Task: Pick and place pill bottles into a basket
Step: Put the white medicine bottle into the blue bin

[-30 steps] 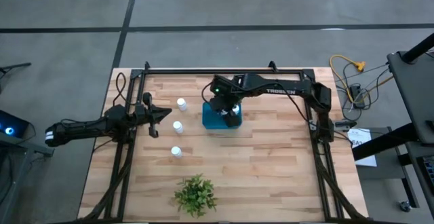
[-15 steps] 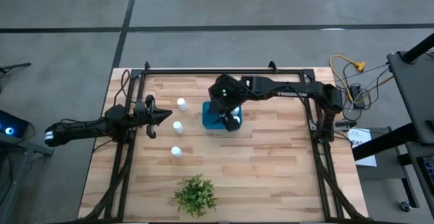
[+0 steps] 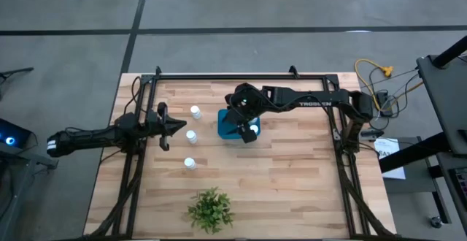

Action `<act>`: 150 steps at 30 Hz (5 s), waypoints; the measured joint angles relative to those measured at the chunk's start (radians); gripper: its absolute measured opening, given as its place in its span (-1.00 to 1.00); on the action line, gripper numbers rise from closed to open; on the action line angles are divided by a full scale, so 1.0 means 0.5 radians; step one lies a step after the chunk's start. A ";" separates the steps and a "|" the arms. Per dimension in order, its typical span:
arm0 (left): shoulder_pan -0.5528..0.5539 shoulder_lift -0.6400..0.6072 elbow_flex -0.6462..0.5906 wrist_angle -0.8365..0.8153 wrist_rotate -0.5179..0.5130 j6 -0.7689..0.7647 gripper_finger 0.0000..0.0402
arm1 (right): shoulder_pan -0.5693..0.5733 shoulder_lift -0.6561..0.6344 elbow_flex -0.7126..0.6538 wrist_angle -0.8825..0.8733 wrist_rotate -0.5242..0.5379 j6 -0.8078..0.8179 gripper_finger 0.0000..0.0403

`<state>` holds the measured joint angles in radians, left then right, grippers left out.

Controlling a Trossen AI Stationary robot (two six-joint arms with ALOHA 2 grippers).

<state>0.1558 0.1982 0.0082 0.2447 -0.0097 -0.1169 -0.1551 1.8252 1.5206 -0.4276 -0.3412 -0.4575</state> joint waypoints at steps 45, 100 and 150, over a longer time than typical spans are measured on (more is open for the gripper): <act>-0.003 0.225 0.137 0.042 0.666 0.313 -0.18 | -0.101 -0.932 -1.542 1.796 0.074 0.397 0.11; -0.903 2.091 1.604 -1.897 -0.098 0.396 0.31 | -0.105 -0.929 -1.542 1.654 0.053 0.497 0.11; -0.904 2.360 1.567 -1.925 -0.096 0.298 0.31 | -0.096 -0.929 -1.542 1.655 0.052 0.518 0.11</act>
<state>-0.2962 1.3779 0.7918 -0.7177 -0.0578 0.0319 -0.2031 1.3609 0.7498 0.4000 -0.3153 -0.1986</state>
